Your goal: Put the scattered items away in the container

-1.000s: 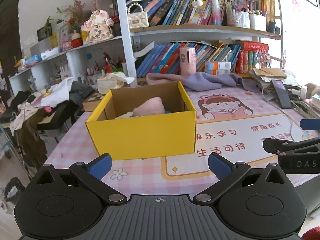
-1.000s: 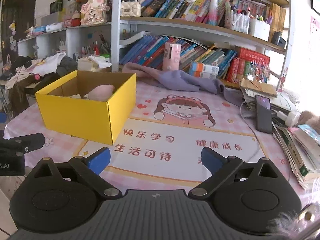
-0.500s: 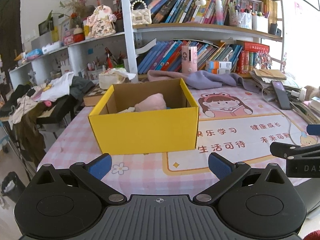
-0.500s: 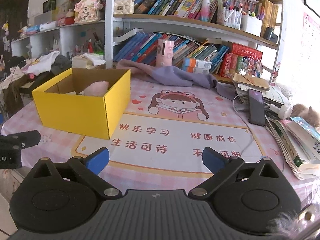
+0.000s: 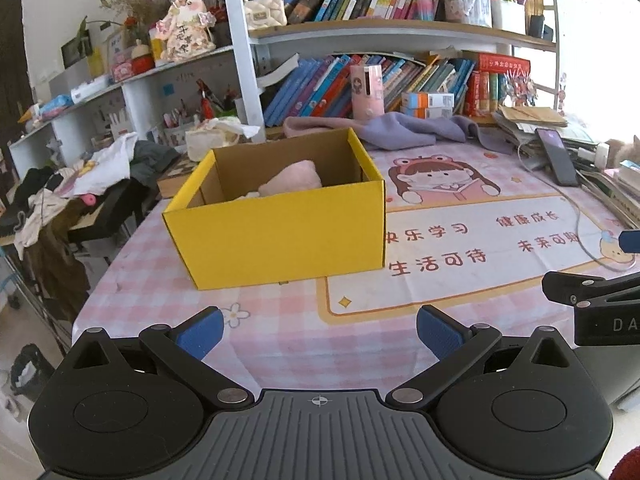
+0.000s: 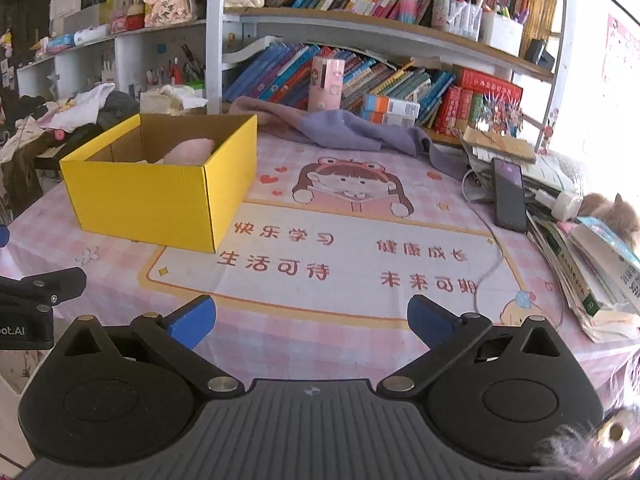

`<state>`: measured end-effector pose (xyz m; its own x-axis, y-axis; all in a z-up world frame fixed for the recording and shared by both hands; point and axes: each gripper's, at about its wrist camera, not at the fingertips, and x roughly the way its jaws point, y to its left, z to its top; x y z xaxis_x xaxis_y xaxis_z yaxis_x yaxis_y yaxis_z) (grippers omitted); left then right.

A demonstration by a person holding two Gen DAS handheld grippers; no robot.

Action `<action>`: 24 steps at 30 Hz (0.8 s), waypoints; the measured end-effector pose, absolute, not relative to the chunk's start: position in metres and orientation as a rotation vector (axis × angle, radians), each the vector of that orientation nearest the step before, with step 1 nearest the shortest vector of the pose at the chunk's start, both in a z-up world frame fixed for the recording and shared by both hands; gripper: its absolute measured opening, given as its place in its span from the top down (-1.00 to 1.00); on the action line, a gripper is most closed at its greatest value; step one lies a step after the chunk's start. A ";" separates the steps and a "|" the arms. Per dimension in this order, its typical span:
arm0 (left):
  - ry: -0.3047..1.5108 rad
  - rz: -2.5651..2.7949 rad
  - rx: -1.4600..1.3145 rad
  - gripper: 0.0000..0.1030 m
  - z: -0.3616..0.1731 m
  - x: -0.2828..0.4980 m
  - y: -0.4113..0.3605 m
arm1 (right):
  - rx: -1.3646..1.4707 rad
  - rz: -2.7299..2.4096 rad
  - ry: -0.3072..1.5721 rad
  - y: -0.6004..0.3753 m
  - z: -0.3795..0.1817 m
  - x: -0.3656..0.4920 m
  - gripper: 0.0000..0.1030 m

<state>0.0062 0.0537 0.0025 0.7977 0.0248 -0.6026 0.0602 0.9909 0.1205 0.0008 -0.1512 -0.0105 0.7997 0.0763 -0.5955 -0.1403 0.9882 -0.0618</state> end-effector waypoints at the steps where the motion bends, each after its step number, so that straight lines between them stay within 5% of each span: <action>1: 0.653 -0.018 0.140 -1.00 0.002 0.007 0.053 | -0.093 0.116 0.647 -0.153 -0.012 0.002 -1.00; 24: 0.688 -0.026 0.150 -1.00 0.001 0.009 0.050 | -0.036 0.088 0.697 -0.163 -0.016 0.007 -1.00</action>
